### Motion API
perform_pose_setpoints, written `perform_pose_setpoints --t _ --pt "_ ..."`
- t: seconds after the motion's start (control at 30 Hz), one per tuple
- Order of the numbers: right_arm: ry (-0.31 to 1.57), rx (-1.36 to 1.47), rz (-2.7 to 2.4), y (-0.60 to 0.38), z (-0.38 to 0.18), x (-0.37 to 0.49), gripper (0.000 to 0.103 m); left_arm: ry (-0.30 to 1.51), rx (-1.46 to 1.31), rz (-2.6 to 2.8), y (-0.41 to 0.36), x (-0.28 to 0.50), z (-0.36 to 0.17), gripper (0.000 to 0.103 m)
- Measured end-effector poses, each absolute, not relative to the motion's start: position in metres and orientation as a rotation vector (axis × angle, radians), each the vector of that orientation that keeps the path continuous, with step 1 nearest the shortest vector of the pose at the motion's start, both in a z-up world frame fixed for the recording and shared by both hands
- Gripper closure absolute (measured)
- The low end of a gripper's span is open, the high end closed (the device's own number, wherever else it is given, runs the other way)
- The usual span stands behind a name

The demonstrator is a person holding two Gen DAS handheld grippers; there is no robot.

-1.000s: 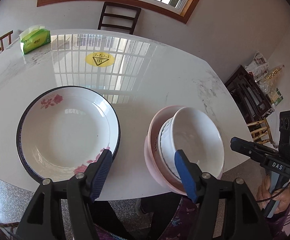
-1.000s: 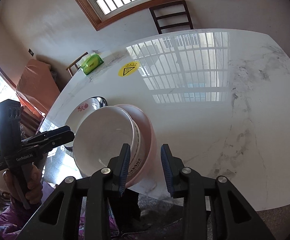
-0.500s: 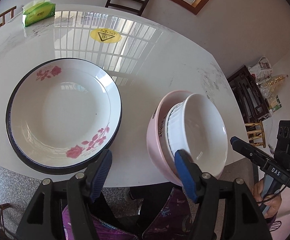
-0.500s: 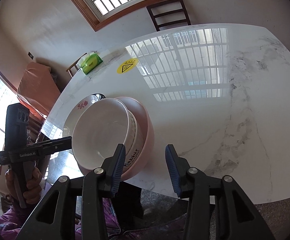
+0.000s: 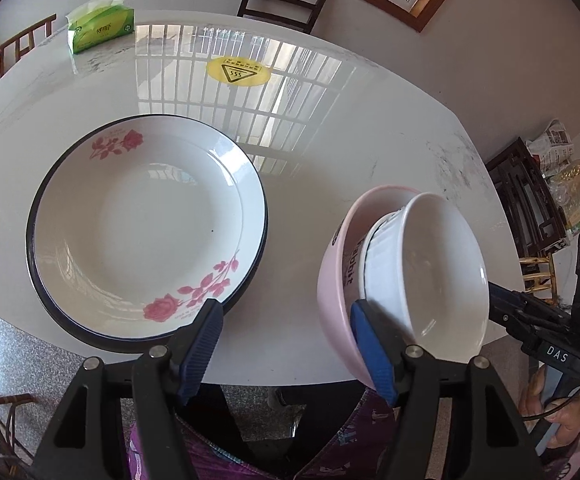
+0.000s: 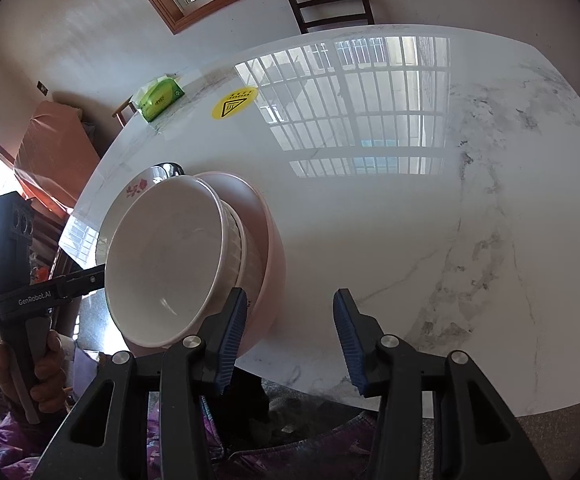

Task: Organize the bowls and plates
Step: 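Move the left gripper to the rim of the pink bowl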

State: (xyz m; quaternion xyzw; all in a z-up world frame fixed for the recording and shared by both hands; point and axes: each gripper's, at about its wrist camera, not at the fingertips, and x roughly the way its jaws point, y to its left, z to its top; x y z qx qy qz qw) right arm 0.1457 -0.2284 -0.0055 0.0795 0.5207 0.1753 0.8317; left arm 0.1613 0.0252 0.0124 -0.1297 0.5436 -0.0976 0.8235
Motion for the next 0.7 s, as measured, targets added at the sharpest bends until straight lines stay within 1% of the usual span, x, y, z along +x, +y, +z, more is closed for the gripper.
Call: perform_pose_setpoints --t 0.2,0.33,0.4,0.43,0.47,0.53,0.57,0.6,0.7 --pt "1.159 0.108 0.345 -0.22 -0.006 0.157 0.059 1.159 -0.294 -0.193 0.024 0.161 0.009 0.035" --pt "1.249 0.163 0.36 -0.226 -0.012 0.168 0.059 1.166 -0.334 -0.193 0.029 0.164 0.007 0.035" --pt "1.296 0.176 0.371 -0.228 -0.016 0.175 0.054 1.179 -0.389 -0.2 0.033 0.165 0.004 0.035" --pt "1.321 0.193 0.375 -0.229 -0.019 0.178 0.053 1.187 -0.416 -0.207 0.036 0.166 0.002 0.035" --pt "1.347 0.22 0.369 -0.232 -0.022 0.18 0.05 1.194 -0.434 -0.216 0.038 0.167 0.0 0.035" --pt "1.392 0.244 0.336 -0.238 -0.031 0.184 0.037 1.196 -0.457 -0.229 0.04 0.168 -0.002 0.036" --pt "1.406 0.255 0.318 -0.24 -0.035 0.185 0.027 1.193 -0.462 -0.23 0.04 0.167 -0.002 0.036" --pt "1.411 0.264 0.314 -0.242 -0.038 0.185 0.025 1.193 -0.464 -0.229 0.042 0.169 -0.003 0.036" --pt "1.377 0.204 0.317 -0.236 -0.034 0.184 0.025 1.194 -0.459 -0.221 0.04 0.168 -0.003 0.036"
